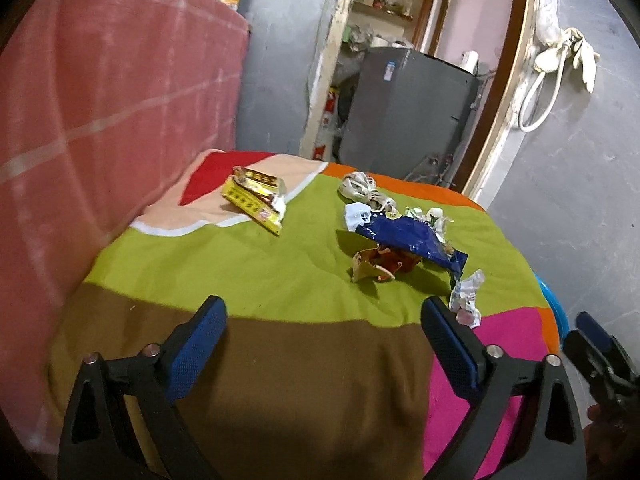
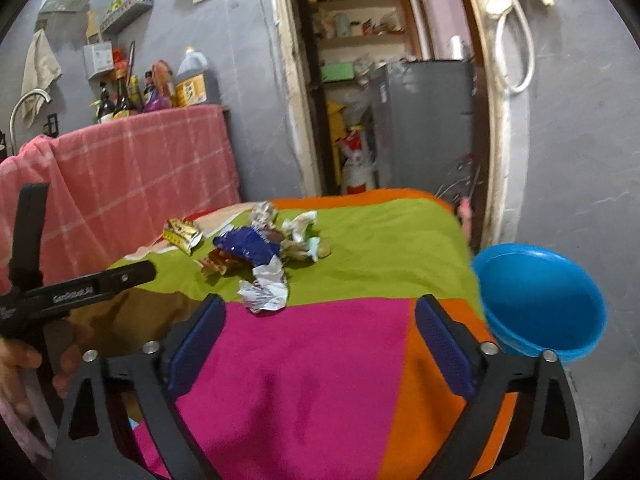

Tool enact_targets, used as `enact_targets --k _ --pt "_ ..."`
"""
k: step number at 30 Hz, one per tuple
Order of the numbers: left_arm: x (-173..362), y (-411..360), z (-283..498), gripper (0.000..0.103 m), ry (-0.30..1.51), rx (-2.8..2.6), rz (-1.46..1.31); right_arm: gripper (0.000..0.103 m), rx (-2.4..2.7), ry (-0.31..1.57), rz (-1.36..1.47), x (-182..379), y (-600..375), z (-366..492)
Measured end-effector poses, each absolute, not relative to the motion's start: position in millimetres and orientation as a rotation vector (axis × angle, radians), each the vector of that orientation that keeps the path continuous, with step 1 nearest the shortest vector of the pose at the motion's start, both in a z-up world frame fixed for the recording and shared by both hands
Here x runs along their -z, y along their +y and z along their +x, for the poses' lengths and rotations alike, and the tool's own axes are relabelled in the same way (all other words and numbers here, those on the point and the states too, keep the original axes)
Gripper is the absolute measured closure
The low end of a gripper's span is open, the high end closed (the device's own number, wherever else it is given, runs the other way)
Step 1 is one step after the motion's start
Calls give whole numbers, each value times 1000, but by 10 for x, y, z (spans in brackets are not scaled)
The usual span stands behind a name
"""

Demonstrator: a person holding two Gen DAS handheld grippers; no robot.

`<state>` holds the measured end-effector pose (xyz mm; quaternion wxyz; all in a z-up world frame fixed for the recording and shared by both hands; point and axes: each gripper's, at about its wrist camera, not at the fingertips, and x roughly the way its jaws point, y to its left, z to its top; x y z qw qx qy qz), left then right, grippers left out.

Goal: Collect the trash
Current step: 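Grasp the red-and-tan wrapper with the left gripper while the right grasps crumpled white paper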

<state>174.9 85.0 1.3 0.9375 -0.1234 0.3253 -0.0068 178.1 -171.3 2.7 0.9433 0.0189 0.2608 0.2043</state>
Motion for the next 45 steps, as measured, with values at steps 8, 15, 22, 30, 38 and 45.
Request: enact_targets --k 8,15,22,30,38,45 --pt "45 834 1957 28 718 70 -238 27 -526 680 18 121 -1403 2197" --pt "81 837 2086 34 759 103 -239 45 -564 771 -53 275 -1168 2473" --pt "85 764 2322 43 779 150 -219 60 -585 789 -54 313 -1162 2604" --pt "196 695 2534 57 829 211 -196 72 -601 795 -36 339 -1208 2575" --pt "235 655 2625 79 858 232 -172 81 -599 792 -26 353 -1238 2492" --pt "209 668 2478 90 862 229 -214 84 -589 775 8 333 -1304 2421"
